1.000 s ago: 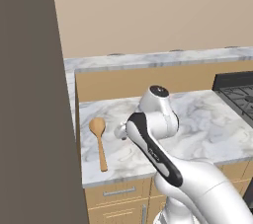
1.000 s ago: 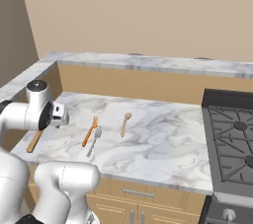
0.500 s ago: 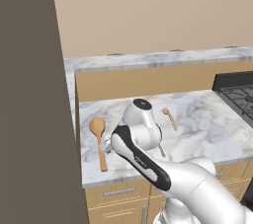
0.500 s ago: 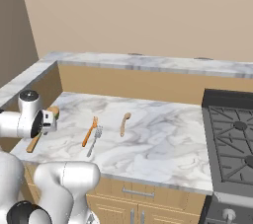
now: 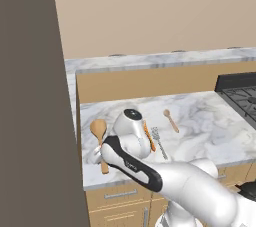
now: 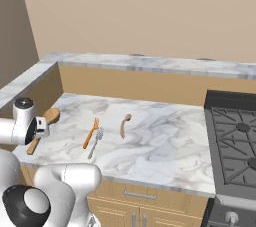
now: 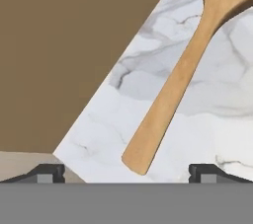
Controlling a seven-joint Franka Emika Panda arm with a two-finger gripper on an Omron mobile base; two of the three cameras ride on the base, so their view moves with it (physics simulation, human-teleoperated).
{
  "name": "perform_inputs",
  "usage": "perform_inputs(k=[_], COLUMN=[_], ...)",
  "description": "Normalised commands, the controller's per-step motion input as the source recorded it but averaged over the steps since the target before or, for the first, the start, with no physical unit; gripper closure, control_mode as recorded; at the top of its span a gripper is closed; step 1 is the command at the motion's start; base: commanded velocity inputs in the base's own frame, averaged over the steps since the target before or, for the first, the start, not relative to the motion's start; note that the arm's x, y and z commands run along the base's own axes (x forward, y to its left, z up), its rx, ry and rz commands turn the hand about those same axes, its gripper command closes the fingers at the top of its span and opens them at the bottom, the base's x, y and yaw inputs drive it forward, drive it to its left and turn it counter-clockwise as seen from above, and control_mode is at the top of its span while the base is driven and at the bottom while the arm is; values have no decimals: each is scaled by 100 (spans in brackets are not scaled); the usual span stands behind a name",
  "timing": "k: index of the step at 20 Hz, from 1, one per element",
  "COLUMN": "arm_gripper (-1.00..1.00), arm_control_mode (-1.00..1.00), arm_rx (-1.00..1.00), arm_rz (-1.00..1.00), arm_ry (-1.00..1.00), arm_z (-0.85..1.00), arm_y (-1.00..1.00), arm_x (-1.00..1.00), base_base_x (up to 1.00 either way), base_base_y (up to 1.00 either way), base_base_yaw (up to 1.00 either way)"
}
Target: Organize the utensils by type. Pick up the wooden spoons from the counter and place them in the open cabinet. Then pick up the metallic utensils from the counter and place them in the open drawer.
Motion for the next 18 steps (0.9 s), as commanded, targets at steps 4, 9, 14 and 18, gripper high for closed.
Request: perform_inputs(k=[4, 9, 14, 18], arm_gripper=[-100, -100, -100, -100], arm_control_mode=[-100, -100, -100, -100], arm_rx=[6, 2, -4, -7], arm_rz=[1, 0, -7, -12], arm_ry=[0, 0, 0, 0], arm_z=[-2, -6, -23, -20], arm_y=[3, 2, 0, 0], arm_x=[18, 15, 7, 4], base_base_x=[0, 0, 0, 0], base_base_y=[0, 0, 0, 0], base_base_yaw=[0, 0, 0, 0])
